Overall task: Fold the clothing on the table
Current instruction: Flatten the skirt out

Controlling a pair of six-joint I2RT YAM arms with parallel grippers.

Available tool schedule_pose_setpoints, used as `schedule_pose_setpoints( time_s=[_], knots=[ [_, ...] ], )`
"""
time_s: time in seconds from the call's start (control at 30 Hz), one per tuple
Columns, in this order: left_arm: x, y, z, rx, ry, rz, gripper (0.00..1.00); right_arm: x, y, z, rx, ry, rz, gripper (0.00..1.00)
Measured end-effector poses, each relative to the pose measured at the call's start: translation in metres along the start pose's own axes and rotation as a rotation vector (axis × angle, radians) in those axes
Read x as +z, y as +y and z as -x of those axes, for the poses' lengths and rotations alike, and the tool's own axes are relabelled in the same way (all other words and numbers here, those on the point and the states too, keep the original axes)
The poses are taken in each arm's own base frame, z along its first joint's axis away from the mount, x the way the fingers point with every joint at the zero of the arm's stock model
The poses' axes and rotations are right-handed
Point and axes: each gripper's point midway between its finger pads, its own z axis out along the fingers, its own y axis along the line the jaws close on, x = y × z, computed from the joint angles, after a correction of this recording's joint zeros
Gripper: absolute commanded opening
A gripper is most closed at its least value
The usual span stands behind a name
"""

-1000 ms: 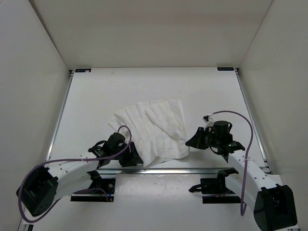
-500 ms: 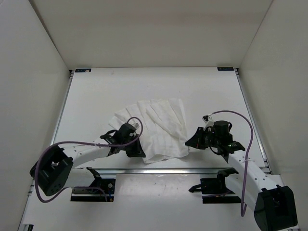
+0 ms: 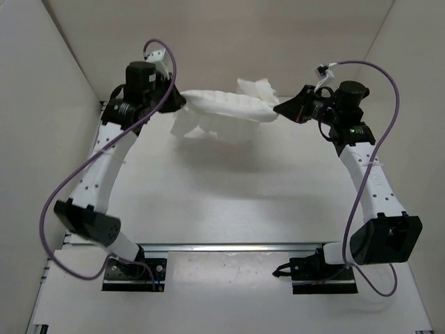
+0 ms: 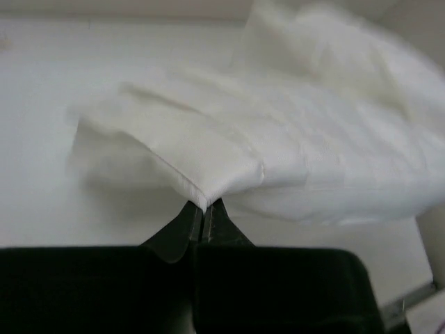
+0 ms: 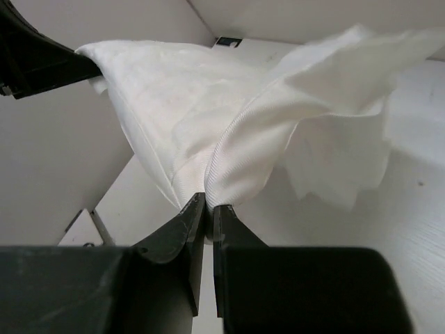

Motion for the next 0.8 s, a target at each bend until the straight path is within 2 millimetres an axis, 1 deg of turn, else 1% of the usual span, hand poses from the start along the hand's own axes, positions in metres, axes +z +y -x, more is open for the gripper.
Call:
schedule_pose_setpoints(
  time_s=[0.03, 0.07, 0.1, 0.13, 0.17, 0.2, 0.23, 0.27, 0.3, 0.33, 0.37, 0.4, 0.43, 0.47, 0.5, 0.53, 0.6, 0.67, 0.7, 0.73, 0.8],
  knots=[
    [-0.016, 0.005, -0.014, 0.004, 0.025, 0.007, 0.00, -0.003, 0.003, -0.004, 0.001, 0.005, 0.009, 0.00],
    [-0.029, 0.008, -0.032, 0.010, 0.035, 0.008, 0.00, -0.005, 0.003, -0.014, 0.007, 0.016, 0.016, 0.00],
    [-0.040, 0.015, -0.058, 0.012, 0.062, 0.013, 0.00, -0.007, 0.002, -0.030, 0.021, 0.035, 0.021, 0.00],
    [-0.050, 0.023, -0.088, 0.005, 0.104, 0.020, 0.00, -0.010, -0.002, -0.052, 0.051, 0.066, 0.017, 0.00],
    [-0.057, 0.030, -0.120, -0.005, 0.154, 0.022, 0.00, -0.013, -0.008, -0.082, 0.097, 0.110, 0.007, 0.00],
    [-0.059, 0.037, -0.152, -0.016, 0.199, 0.023, 0.00, -0.016, -0.015, -0.112, 0.138, 0.150, -0.007, 0.00],
    [-0.060, 0.046, -0.186, -0.034, 0.253, 0.027, 0.09, -0.021, -0.023, -0.143, 0.191, 0.195, -0.027, 0.00],
    [-0.060, 0.056, -0.226, -0.059, 0.323, 0.036, 0.20, -0.028, -0.031, -0.178, 0.248, 0.246, -0.052, 0.00],
    [-0.060, 0.063, -0.260, -0.081, 0.387, 0.039, 0.48, -0.036, -0.037, -0.213, 0.314, 0.302, -0.082, 0.06],
    [-0.061, 0.072, -0.294, -0.103, 0.454, 0.046, 0.57, -0.044, -0.042, -0.242, 0.369, 0.346, -0.109, 0.13],
    [-0.066, 0.081, -0.326, -0.128, 0.517, 0.071, 0.59, -0.052, -0.046, -0.267, 0.419, 0.387, -0.142, 0.35],
    [-0.075, 0.091, -0.357, -0.153, 0.586, 0.103, 0.66, -0.061, -0.049, -0.289, 0.469, 0.422, -0.178, 0.39],
    [-0.081, 0.097, -0.373, -0.165, 0.621, 0.122, 0.76, -0.067, -0.051, -0.300, 0.487, 0.437, -0.201, 0.41],
    [-0.088, 0.101, -0.387, -0.174, 0.648, 0.135, 0.79, -0.072, -0.051, -0.309, 0.496, 0.449, -0.223, 0.44],
    [-0.093, 0.101, -0.392, -0.178, 0.653, 0.134, 0.83, -0.075, -0.051, -0.312, 0.495, 0.446, -0.238, 0.44],
    [-0.096, 0.099, -0.392, -0.180, 0.643, 0.127, 0.85, -0.076, -0.051, -0.310, 0.481, 0.431, -0.249, 0.45],
    [-0.097, 0.093, -0.380, -0.181, 0.583, 0.097, 0.87, -0.077, -0.050, -0.301, 0.440, 0.387, -0.258, 0.45],
    [-0.097, 0.088, -0.370, -0.187, 0.517, 0.067, 0.87, -0.077, -0.051, -0.295, 0.407, 0.363, -0.272, 0.48],
    [-0.098, 0.087, -0.368, -0.193, 0.497, 0.059, 0.86, -0.077, -0.054, -0.296, 0.398, 0.361, -0.292, 0.49],
    [-0.098, 0.087, -0.369, -0.199, 0.485, 0.053, 0.86, -0.078, -0.056, -0.299, 0.390, 0.372, -0.318, 0.49],
    [-0.101, 0.084, -0.382, -0.205, 0.504, 0.044, 0.86, -0.082, -0.062, -0.312, 0.378, 0.414, -0.375, 0.50]
  ],
)
